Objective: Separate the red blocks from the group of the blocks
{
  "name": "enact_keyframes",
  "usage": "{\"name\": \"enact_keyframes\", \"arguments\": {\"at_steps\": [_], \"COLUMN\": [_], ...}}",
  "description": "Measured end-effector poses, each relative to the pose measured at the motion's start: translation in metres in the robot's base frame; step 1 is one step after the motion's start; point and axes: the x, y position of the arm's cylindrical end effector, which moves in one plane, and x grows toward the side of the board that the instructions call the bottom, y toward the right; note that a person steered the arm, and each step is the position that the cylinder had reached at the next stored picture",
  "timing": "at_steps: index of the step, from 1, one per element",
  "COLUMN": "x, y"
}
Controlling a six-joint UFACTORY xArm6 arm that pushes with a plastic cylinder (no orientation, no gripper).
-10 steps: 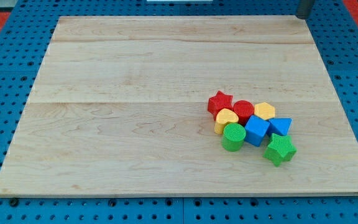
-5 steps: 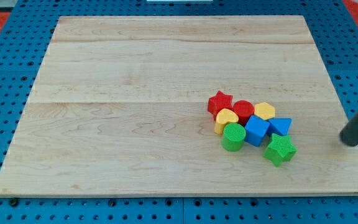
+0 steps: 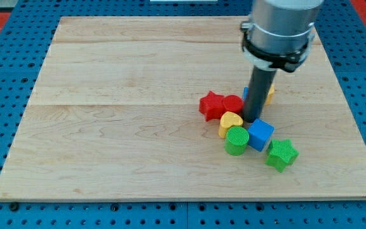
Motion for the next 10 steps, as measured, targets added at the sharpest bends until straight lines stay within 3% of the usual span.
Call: {"name": "enact_keyframes", "arguments": {"at_steps": [3,4,5,6,7,8,9,10], "x": [-0.034,-0.009,-0.015,-0.036,-0.05,-0.04,-0.057,-0.079], "y": [-0.125,-0.122,-0.077,-0.063,-0.091,-0.063,-0.053,-0.079]}}
